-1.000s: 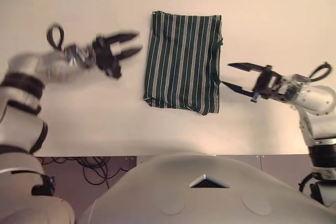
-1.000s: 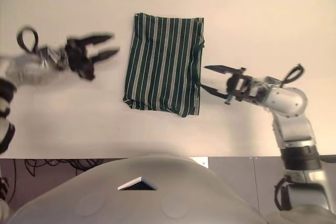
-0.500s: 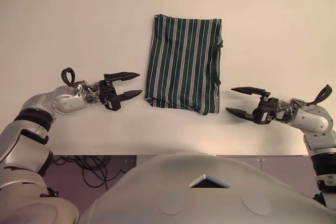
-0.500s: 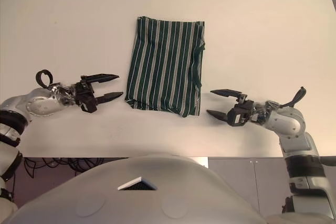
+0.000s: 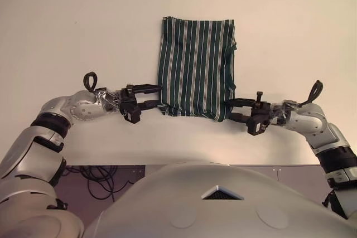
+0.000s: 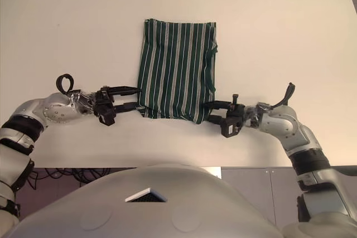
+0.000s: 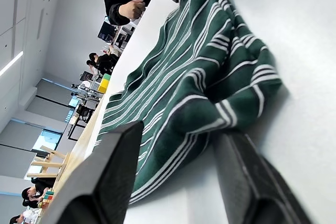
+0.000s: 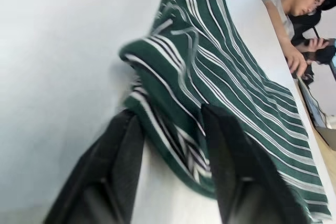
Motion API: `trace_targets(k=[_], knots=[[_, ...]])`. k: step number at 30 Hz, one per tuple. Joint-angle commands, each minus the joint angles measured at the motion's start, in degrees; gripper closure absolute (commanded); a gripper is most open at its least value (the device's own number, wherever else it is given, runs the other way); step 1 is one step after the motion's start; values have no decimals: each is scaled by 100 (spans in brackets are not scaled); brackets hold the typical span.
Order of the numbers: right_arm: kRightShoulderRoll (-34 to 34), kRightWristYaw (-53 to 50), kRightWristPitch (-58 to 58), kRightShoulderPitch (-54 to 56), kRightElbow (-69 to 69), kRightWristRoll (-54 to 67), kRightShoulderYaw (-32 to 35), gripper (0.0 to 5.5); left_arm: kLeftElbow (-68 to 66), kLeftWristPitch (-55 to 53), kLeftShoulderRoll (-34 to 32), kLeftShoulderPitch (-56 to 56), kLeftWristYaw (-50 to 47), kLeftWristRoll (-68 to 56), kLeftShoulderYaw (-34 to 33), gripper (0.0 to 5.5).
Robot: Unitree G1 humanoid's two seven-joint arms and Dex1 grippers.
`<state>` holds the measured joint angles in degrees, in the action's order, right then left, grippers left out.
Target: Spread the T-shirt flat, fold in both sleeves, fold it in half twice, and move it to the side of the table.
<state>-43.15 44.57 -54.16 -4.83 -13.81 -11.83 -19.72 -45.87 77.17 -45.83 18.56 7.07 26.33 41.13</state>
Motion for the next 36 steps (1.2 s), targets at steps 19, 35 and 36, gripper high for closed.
trace_targets(k=[19, 35, 36], knots=[[-147, 165, 644, -43, 46, 13, -468, 550, 587, -714, -74, -682, 1706, 490, 344, 478], [-1119, 2000, 3273, -1088, 2066, 4106, -4, 550, 4945, -4884, -2134, -1535, 5548, -5814, 700, 549], [-1189, 2161, 3458, -1177, 2172, 4377, 100, 550, 5260, -5255, -2269, -1603, 5788, -6175, 612, 549]])
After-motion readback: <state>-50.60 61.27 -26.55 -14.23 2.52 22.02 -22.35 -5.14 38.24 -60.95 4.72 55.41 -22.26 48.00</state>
